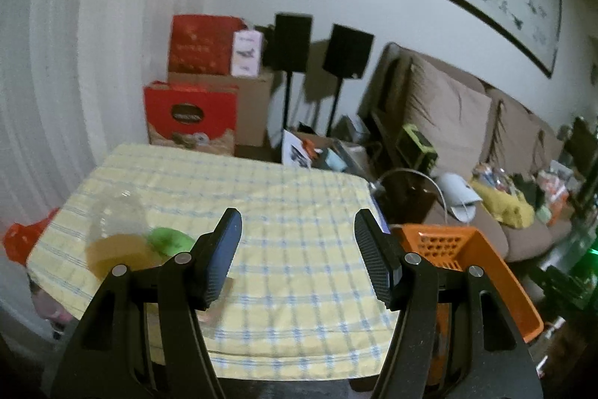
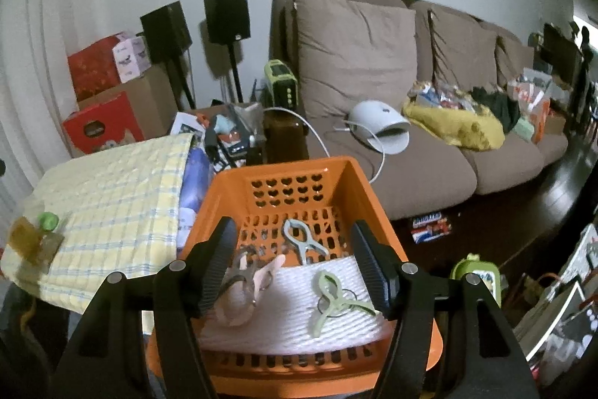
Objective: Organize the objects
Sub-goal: 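Lift both open grippers out of the basket and swing toward the tablecloth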
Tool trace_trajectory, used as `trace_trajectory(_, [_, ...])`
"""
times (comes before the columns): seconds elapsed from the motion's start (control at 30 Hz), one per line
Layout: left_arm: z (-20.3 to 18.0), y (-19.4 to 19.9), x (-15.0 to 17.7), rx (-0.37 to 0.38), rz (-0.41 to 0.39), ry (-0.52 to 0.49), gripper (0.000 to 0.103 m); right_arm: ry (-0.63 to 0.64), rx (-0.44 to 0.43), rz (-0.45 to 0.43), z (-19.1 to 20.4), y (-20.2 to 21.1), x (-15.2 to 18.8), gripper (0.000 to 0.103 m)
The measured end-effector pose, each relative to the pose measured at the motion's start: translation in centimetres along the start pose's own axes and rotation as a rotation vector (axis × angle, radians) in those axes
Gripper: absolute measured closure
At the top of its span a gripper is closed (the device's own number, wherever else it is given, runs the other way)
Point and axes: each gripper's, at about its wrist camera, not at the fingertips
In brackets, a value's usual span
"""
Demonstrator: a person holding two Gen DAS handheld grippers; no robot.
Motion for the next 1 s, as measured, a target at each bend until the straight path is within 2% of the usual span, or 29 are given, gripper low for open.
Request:
trace_trajectory(0.23, [3.3,0.0,-0.3,-0.058,-0.014,0.017,0.043,0.035,-0.022,-0.030,1.8,1.2,-0.4,0.036])
trace_trajectory(0.47, [6.1,0.3,-0.3,-0.102,-0.012,0.025,0.043,0.061,-0.037,-0.023,3.2,1.1,-0.2,0.036])
trace_trajectory(0.57, [7.2,0.3,-1.0,-0.089,-0.012,0.044,0.043,0.077,-0.042,-0.030,3.8,1.3,-0.3,0.036])
trace_trajectory(0.67, [8.6,0.3,-1.6,-0.073,-0.012,0.067,0.039,0.078,-0.030,-0.050,3.8,1.5,-0.3,0.036])
trace_trajectory(1.0, [12.2,-1.6,-1.5,-0.096,0.016,0.113,0.038,0.091,-0.037,-0.032,4.2,0.7,-0.1,0.035])
Point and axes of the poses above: each gripper's, at about its wrist camera, not at the fingertips, and y roughly against the way its jaws point, z to its left, x to its underside, and after that the axes turned 15 degrees about -x, right-handed
